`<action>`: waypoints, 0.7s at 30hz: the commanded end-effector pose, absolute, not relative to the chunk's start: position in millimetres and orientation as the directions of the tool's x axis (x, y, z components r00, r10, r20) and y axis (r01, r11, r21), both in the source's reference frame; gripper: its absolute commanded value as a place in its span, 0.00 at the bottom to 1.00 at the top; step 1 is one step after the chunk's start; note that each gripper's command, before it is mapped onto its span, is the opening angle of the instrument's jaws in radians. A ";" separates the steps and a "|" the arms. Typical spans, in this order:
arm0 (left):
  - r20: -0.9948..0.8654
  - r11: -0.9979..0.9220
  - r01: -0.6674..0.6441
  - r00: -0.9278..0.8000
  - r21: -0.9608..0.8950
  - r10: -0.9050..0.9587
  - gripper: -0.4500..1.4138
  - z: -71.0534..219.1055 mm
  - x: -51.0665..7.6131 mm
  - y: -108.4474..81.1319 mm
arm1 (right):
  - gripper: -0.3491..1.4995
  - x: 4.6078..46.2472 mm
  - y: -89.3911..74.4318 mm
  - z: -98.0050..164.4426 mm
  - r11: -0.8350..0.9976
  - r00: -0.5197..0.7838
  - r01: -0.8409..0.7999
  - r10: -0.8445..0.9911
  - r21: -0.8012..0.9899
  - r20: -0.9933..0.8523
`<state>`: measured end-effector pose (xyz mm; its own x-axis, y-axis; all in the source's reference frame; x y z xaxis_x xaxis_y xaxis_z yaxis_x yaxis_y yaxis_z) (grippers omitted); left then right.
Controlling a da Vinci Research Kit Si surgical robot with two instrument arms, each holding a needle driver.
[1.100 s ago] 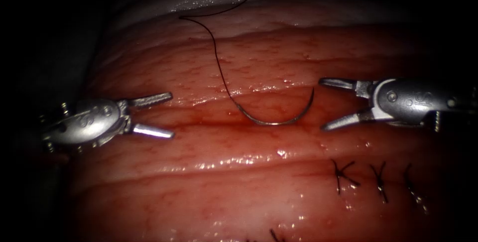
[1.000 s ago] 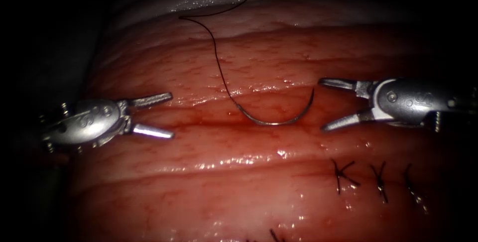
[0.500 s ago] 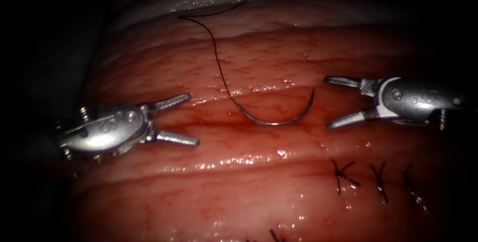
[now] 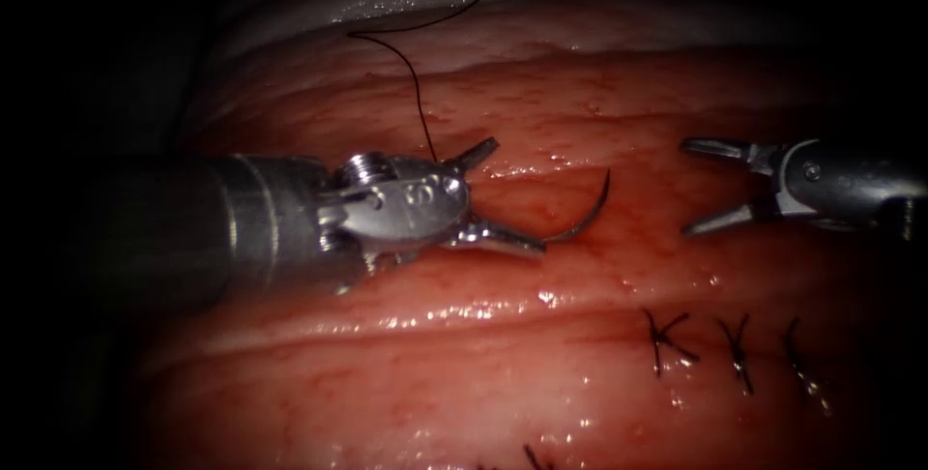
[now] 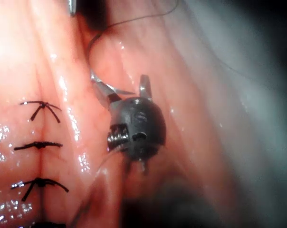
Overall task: Wound Closure
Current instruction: Using the left end-effector, pick up the needle.
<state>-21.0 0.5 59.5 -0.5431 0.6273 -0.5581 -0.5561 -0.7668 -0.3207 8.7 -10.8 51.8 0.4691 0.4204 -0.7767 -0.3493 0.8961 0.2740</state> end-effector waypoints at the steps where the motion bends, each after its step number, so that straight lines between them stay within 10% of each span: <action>1: -0.552 -0.764 -0.566 -0.548 -0.309 0.629 0.60 60.3 -21.8 0.8 | 0.74 9.2 -10.7 52.4 0.896 0.469 -0.350 0.420 0.273 -0.777; 21: -0.376 -0.774 -0.565 -0.677 -0.285 0.632 0.52 69.0 -28.9 -0.3 | 0.74 8.2 -10.6 52.4 0.888 0.492 -0.379 0.431 0.260 -0.756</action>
<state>-28.3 -0.6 68.9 -0.6825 0.6331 -0.3651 -0.5648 -0.7740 -0.2863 7.4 -10.7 51.8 0.4935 0.4324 -0.7547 -0.3807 0.8875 0.2596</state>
